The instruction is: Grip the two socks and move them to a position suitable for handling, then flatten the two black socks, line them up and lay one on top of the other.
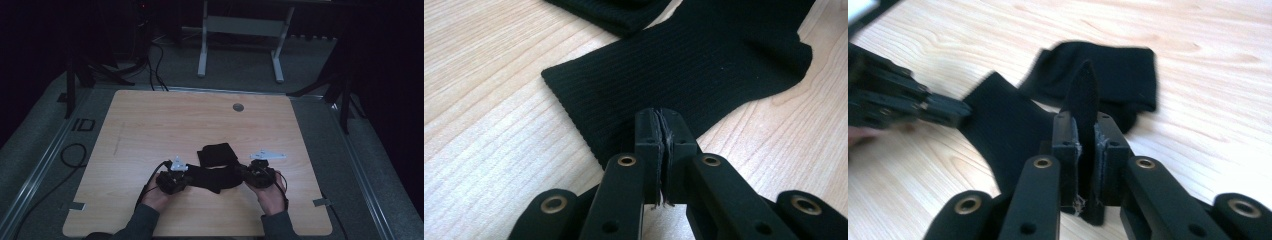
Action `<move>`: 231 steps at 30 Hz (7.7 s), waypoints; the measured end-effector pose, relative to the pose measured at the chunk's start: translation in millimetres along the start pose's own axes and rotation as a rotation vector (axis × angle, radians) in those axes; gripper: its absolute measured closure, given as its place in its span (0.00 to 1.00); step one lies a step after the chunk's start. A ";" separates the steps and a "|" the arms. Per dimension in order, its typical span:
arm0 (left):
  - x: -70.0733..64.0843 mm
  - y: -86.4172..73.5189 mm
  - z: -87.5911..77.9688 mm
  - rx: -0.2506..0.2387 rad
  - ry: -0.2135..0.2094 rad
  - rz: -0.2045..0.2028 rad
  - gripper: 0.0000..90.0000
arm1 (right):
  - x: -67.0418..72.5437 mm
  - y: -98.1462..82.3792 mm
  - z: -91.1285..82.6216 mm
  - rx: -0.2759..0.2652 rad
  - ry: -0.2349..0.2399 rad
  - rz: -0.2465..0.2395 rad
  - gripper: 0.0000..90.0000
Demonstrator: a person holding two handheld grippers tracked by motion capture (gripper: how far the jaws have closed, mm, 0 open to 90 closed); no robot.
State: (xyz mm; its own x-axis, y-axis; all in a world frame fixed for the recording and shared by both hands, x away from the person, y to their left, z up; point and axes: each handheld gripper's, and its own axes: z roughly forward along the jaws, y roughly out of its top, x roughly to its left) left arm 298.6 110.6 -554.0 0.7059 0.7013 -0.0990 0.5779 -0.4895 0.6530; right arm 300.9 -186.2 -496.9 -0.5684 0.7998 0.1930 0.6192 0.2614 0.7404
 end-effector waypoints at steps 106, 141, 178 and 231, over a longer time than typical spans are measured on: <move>15.8 -1.3 -4.1 -0.009 0.064 0.014 0.87 | -7.4 74.4 66.3 0.048 -0.003 0.014 0.98; 15.7 -1.7 -3.7 -0.013 0.064 0.014 0.86 | -94.3 35.2 0.0 0.068 -0.274 0.068 0.70; 14.7 -1.9 -3.4 -0.016 0.060 0.008 0.85 | -23.1 50.3 123.8 0.236 -0.168 -0.100 0.91; 38.0 -8.8 -33.3 -0.138 0.014 -0.164 0.85 | 63.7 26.0 82.0 0.078 0.195 0.017 0.92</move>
State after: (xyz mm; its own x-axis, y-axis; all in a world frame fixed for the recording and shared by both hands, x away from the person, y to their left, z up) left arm 306.6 158.8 -538.5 0.6005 0.7736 -0.2024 0.6223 -0.2932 0.7258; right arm 325.3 -84.1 -518.1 -0.6468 0.6868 0.3317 0.6656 0.2960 0.6851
